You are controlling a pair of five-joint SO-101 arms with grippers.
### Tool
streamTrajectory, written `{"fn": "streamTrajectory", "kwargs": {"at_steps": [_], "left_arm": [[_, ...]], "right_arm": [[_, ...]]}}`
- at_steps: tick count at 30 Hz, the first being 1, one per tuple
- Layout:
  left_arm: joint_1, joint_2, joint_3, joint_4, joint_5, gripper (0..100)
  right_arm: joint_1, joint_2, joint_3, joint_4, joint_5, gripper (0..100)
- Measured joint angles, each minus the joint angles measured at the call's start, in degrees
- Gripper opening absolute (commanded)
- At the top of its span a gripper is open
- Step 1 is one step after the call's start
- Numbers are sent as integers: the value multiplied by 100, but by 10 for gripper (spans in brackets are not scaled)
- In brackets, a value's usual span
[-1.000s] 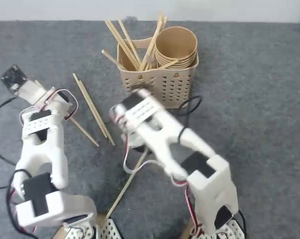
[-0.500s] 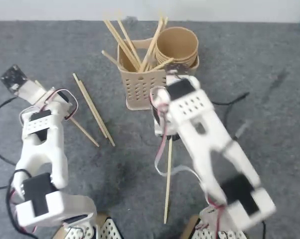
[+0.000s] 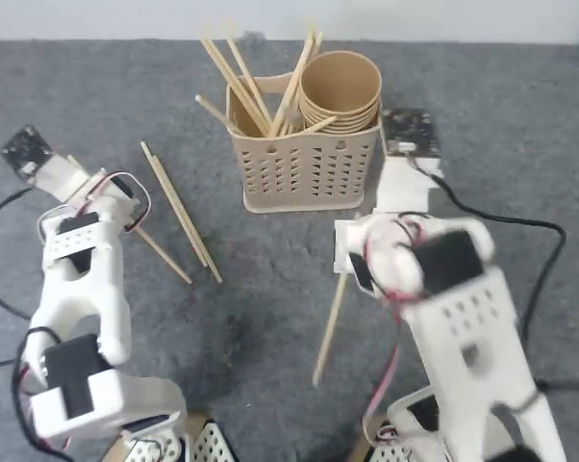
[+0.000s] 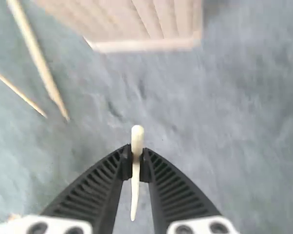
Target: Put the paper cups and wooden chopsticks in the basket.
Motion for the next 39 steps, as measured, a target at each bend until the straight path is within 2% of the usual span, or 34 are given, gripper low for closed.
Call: {"fn": "streamTrajectory", "kwargs": {"at_steps": [6,9,11,16,20,23,29,33,39], "left_arm": [[26,-35,114,0,0,13],[123,-501,475,-35,-26,13],[193,-905,835,-273,-97,13],[448,-1688,1960,-1512,-457,13],[492,-1820,2040,-1705,-492,13],[501,-1837,2040,-1714,-492,13],[519,-1837,2040,-1723,-492,13],[519,-1837,2040,-1723,-492,13],[519,-1837,2040,-1723,-492,13]], "right_arm": [[-237,-774,18,-1521,18,6],[-255,-949,246,-2312,18,6],[-255,-1002,378,-2813,18,6],[-273,-1020,431,-4088,18,6],[-281,-1020,431,-5213,88,6],[-273,-1020,325,-5829,448,6],[-123,-818,-281,-6127,1081,6],[290,-44,-589,-5969,1143,6],[475,1196,-607,-5767,1160,6]]}}
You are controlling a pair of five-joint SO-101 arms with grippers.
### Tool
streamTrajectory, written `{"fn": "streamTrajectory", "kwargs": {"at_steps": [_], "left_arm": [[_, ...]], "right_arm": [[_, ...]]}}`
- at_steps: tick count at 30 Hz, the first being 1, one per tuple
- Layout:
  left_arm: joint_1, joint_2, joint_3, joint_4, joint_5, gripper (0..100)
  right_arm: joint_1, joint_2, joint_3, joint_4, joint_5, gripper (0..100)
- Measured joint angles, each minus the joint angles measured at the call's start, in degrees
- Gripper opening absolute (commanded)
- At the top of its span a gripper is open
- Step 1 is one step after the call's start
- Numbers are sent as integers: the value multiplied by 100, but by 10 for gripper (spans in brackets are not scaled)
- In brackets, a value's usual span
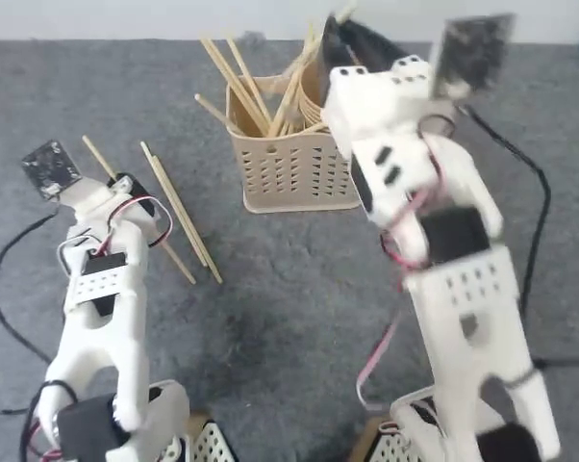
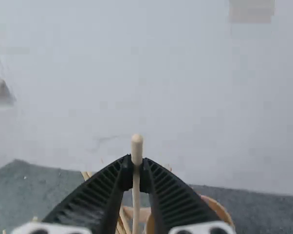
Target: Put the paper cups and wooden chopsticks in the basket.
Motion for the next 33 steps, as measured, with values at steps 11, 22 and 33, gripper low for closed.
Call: {"fn": "streamTrajectory", "kwargs": {"at_steps": [11,22,33], "left_arm": [[0,0,0,0,-26,13],[0,0,0,0,-26,13],[0,0,0,0,-26,13]], "right_arm": [[-62,826,-105,580,18,199],[-105,818,-2655,3710,-1020,347],[-132,-264,-3429,5433,-1301,347]]}}
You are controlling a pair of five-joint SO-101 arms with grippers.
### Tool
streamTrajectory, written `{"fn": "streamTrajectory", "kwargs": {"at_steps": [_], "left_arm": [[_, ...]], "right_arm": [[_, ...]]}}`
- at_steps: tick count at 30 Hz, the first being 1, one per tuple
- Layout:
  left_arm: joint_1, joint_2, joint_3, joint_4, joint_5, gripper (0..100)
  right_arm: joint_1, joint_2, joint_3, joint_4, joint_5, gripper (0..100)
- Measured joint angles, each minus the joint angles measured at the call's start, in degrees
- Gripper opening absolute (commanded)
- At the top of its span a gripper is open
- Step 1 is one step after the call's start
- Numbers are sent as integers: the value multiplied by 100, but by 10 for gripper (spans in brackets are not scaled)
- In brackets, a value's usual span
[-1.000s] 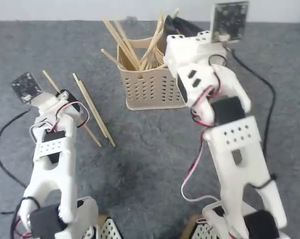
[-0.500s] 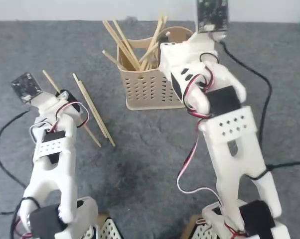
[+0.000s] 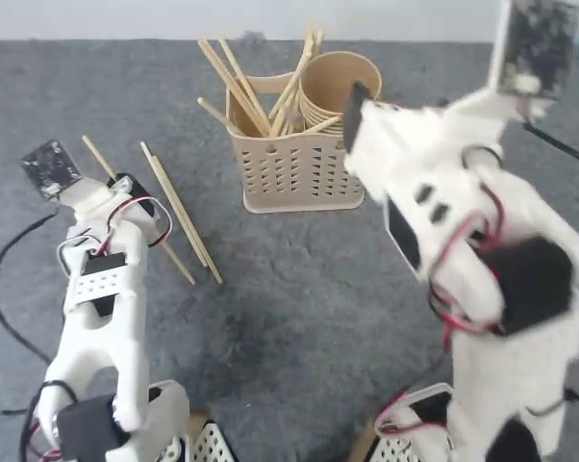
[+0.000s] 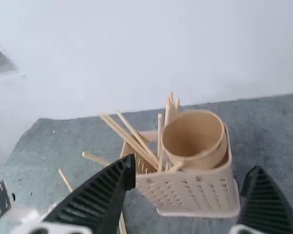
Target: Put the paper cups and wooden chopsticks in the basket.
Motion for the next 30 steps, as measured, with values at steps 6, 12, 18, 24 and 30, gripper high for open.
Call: {"fn": "streamTrajectory", "kwargs": {"at_steps": [6,12,18,24,30], "left_arm": [[0,0,0,0,0,13],[0,0,88,-35,0,13],[0,0,88,-35,0,13],[88,-35,88,-35,0,13],[273,-281,-53,-79,0,13]], "right_arm": [[167,-853,484,1521,0,275],[1143,-1670,3947,352,0,39],[1275,-2884,6541,-1222,158,36],[1248,-3657,8835,-2980,211,36],[1248,-4044,11068,-5037,211,41]]}}
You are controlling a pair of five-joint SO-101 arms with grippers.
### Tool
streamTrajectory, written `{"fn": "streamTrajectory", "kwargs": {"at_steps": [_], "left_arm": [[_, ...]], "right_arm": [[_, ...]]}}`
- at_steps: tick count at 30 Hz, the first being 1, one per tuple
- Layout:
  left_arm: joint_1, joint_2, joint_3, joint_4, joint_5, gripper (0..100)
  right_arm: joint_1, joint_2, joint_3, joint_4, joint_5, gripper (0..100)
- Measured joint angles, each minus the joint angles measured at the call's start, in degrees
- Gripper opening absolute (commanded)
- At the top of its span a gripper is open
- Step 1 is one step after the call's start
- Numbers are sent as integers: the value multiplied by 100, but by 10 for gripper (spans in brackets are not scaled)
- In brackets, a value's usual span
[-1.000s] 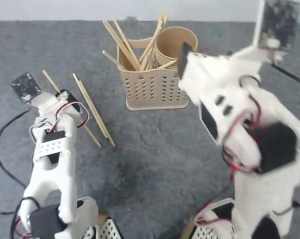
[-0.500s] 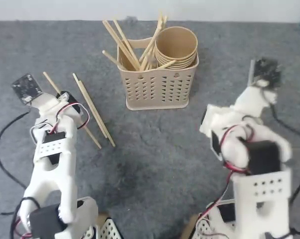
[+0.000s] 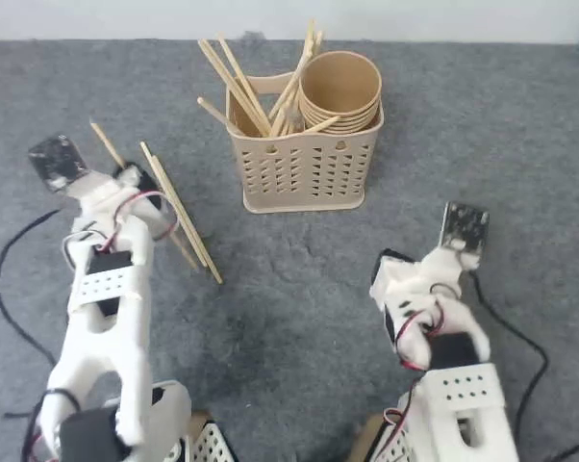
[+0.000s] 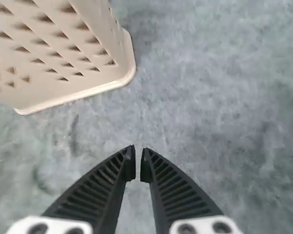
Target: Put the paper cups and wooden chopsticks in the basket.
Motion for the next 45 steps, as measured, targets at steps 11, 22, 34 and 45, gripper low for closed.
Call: {"fn": "streamTrajectory", "kwargs": {"at_steps": [11,22,34,45], "left_arm": [[290,-2242,-633,-730,0,13],[1978,-1187,-4835,1653,0,13],[2127,1222,-6224,1662,0,144],[2251,905,-4967,1705,-404,352]], "right_arm": [[0,-360,1037,-2171,607,37],[0,-387,1037,-2180,633,39],[0,-387,1037,-2180,949,37],[0,-387,1037,-2180,1116,37]]}}
